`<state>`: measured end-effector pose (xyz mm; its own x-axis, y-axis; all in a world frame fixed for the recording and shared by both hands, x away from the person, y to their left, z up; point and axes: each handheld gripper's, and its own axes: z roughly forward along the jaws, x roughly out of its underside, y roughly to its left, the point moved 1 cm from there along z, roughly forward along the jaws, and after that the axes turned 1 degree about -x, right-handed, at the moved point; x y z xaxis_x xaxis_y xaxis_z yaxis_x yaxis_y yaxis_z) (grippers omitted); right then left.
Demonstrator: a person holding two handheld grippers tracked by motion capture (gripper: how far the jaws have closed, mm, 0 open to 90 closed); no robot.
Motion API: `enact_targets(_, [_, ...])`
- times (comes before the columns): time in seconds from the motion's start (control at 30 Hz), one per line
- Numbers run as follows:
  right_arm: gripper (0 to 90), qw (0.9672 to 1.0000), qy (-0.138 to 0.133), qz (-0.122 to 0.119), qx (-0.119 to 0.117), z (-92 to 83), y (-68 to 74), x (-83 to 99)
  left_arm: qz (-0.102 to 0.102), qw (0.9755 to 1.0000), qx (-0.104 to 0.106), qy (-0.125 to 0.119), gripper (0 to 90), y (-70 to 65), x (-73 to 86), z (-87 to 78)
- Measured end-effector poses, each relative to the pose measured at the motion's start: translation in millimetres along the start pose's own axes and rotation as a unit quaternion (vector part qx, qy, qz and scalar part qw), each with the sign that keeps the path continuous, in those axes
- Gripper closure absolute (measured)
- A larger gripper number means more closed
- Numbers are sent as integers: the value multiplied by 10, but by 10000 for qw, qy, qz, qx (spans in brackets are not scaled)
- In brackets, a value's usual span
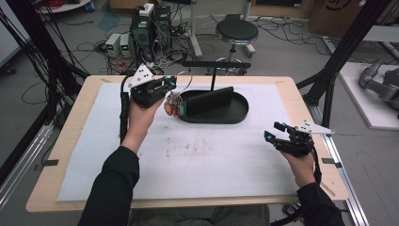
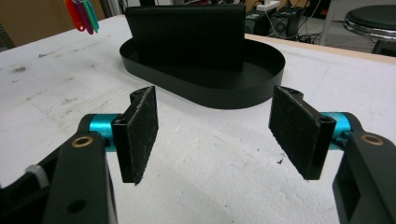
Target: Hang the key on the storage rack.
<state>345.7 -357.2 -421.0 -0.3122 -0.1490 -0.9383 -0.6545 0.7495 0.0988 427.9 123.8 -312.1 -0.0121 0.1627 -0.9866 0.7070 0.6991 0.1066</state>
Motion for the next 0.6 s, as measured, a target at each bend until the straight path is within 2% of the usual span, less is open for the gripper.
enact_targets(0.23, [336,10000,7,8,6,-2,-4,1,64,10000,-35,25,863,58,-33,69])
enact_targets(0.37, [336,10000,-2,4,0,-5,-7,1,193,9998,-97,29,863,76,-76,121])
enact_targets(0.53, [336,10000,-3,7,-6,-8,-9,2,191,9997,-117,37,863,111,-44,182])
enact_targets(0.6, [336,10000,-10,19,-8,-9,-10,2,250,9996,-130,56,862,123,-27,206])
